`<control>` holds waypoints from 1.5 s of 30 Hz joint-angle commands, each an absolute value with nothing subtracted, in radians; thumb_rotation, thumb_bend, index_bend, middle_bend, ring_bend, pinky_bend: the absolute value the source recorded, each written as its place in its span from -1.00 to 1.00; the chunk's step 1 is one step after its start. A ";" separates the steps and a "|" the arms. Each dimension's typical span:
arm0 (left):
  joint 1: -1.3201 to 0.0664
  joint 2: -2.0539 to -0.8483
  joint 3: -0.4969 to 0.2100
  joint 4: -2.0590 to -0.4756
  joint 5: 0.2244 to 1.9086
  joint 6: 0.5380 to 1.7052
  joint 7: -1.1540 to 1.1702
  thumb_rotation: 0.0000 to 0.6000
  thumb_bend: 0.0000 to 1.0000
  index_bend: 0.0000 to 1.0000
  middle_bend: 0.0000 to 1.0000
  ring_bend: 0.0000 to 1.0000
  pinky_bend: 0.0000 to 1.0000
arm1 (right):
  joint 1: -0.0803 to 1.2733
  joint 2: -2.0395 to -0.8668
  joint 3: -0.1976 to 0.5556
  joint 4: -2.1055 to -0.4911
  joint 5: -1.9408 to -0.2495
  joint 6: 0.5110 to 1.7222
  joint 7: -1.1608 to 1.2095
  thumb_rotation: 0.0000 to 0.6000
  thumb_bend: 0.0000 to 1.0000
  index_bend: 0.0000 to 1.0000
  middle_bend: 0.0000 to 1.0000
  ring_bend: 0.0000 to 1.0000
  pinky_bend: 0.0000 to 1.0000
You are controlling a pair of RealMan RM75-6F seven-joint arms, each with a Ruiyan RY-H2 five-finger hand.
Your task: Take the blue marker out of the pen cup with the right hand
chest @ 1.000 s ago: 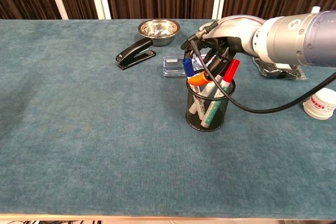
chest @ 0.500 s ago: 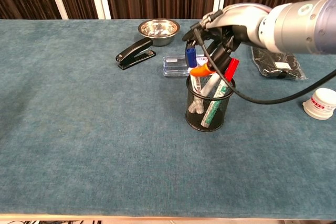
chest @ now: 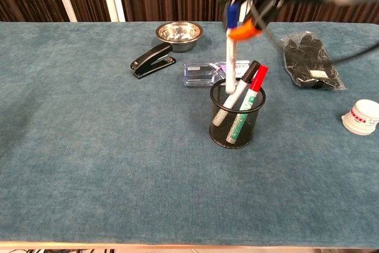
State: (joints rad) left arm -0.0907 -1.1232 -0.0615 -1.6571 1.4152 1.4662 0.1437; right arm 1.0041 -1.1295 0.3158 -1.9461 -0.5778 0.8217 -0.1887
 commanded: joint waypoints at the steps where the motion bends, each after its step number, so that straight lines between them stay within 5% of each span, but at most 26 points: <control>1: -0.091 -1.123 -0.062 -1.658 1.416 1.467 0.144 1.00 0.18 -0.76 -1.00 -1.00 -1.00 | 1.003 -1.058 0.363 -1.943 -0.534 0.788 -0.134 1.00 -0.11 0.16 -1.00 -1.00 -0.69; 10: -0.091 -1.123 -0.063 -1.659 1.412 1.465 0.144 1.00 0.17 -0.76 -1.00 -1.00 -1.00 | 1.005 -0.970 0.376 -1.878 -0.484 0.769 -0.102 1.00 -0.10 0.17 -1.00 -1.00 -0.69; 16: -0.092 -1.121 -0.064 -1.663 1.405 1.460 0.142 1.00 0.17 -0.76 -1.00 -1.00 -1.00 | 0.990 -0.964 0.313 -1.835 -0.488 0.778 -0.143 1.00 -0.10 0.19 -1.00 -1.00 -0.69; 35: -0.092 -1.122 -0.066 -1.669 1.397 1.457 0.141 1.00 0.17 -0.76 -1.00 -1.00 -1.00 | 0.990 -1.126 0.086 -1.707 -0.519 0.725 -0.302 1.00 -0.13 0.19 -1.00 -1.00 -0.69; 41: -0.091 -1.120 -0.067 -1.671 1.396 1.458 0.137 1.00 0.17 -0.76 -1.00 -1.00 -1.00 | 1.017 -1.171 0.076 -1.711 -0.489 0.768 -0.347 1.00 -0.16 0.19 -1.00 -1.00 -0.69; 45: -0.093 -1.119 -0.067 -1.671 1.396 1.455 0.137 1.00 0.18 -0.76 -1.00 -1.00 -1.00 | 1.048 -1.190 0.058 -1.731 -0.459 0.780 -0.401 1.00 -0.41 -0.20 -1.00 -1.00 -0.69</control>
